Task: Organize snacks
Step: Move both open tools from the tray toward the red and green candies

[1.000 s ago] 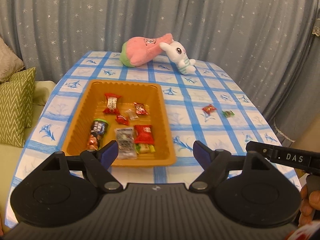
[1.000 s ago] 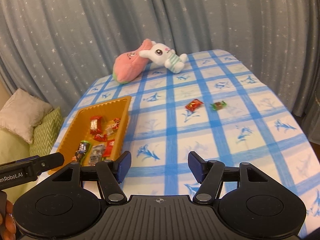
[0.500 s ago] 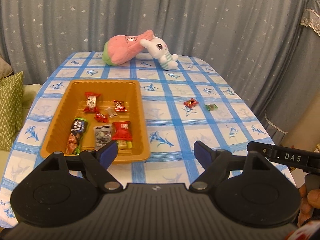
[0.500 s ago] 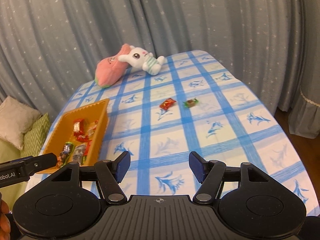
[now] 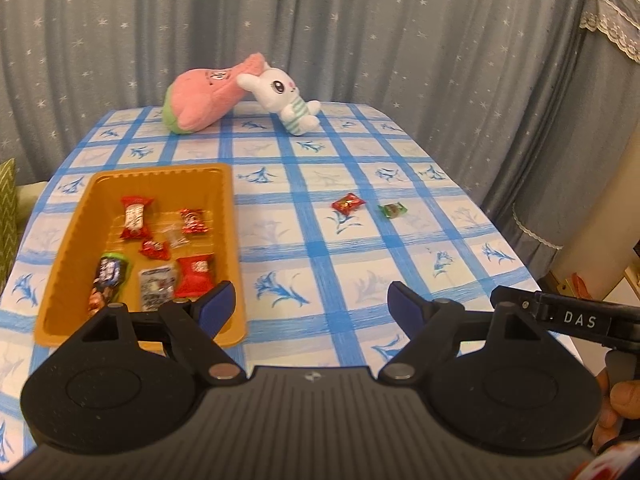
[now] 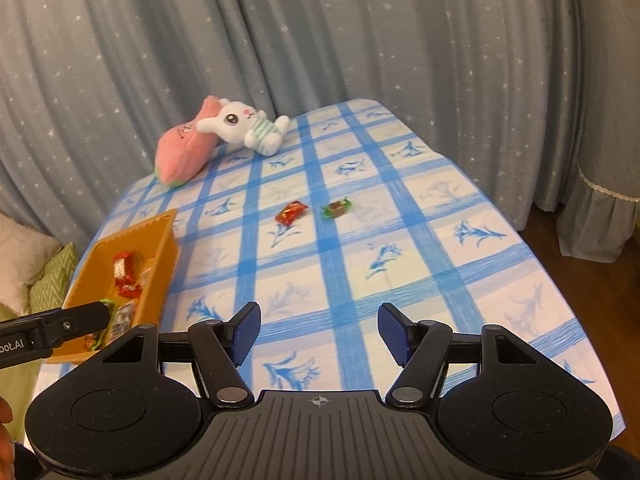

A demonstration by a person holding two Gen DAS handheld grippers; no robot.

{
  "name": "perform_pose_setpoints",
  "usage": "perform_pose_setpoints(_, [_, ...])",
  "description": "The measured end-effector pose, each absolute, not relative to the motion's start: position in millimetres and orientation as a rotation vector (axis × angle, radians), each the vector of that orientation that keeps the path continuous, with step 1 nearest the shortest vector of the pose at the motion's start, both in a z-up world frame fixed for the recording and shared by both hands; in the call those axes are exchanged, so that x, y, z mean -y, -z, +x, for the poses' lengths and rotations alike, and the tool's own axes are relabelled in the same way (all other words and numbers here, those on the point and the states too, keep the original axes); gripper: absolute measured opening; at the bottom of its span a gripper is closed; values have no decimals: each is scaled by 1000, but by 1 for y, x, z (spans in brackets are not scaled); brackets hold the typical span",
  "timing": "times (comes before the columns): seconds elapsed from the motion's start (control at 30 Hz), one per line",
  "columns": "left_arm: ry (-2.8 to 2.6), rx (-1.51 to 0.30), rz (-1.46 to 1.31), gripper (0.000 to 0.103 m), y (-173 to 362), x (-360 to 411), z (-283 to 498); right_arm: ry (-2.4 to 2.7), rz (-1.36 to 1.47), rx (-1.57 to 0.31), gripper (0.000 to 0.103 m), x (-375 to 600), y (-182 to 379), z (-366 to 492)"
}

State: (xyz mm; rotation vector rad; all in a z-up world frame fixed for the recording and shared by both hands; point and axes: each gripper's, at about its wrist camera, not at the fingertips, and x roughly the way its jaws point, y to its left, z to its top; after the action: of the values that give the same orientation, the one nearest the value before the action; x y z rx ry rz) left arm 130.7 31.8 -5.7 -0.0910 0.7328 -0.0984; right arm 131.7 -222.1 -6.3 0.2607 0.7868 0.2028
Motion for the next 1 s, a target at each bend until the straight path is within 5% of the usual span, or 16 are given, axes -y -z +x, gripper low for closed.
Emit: perform_pose_setpoints(1.0, [209,-786,87,80,57,8,295,-238,90,-791,65,239,60,268])
